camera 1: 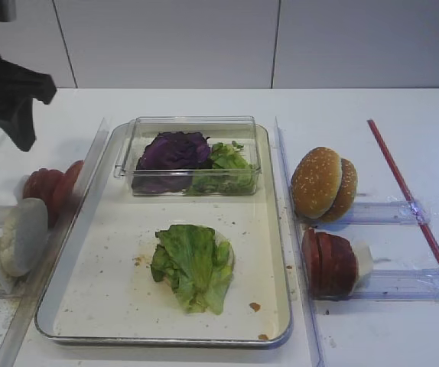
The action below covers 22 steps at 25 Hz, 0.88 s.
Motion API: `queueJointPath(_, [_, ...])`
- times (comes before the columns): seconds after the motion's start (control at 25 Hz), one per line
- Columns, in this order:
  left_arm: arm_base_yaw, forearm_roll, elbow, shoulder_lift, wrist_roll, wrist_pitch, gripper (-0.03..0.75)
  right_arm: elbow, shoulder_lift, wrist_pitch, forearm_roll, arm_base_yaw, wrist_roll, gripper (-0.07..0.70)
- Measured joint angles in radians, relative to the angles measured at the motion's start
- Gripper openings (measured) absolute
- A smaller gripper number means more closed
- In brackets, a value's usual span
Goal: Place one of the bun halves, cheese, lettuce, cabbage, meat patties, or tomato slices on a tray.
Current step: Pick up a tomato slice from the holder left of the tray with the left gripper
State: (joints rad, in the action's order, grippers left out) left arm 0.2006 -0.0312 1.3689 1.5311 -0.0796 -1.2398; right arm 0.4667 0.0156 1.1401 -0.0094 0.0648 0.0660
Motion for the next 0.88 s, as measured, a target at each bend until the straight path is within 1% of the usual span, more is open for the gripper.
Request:
queueJointPath(0.16, [0.06, 0.003, 0.05, 0.069, -0.021, 0.0, 0.412, 0.0, 0.0, 0.0, 0.0, 0.0, 0.0, 0.141])
queueJointPath(0.44, [0.126, 0.003, 0.139, 0.184, -0.044, 0.005, 0.412, 0.0, 0.0, 0.0, 0.0, 0.0, 0.0, 0.141])
queueJointPath(0.6, [0.13, 0.003, 0.146, 0.225, -0.064, 0.008, 0.412, 0.0, 0.0, 0.0, 0.0, 0.0, 0.0, 0.141])
queueJointPath(0.88, [0.13, 0.003, 0.148, 0.275, -0.066, 0.009, 0.412, 0.0, 0.0, 0.0, 0.0, 0.0, -0.002, 0.141])
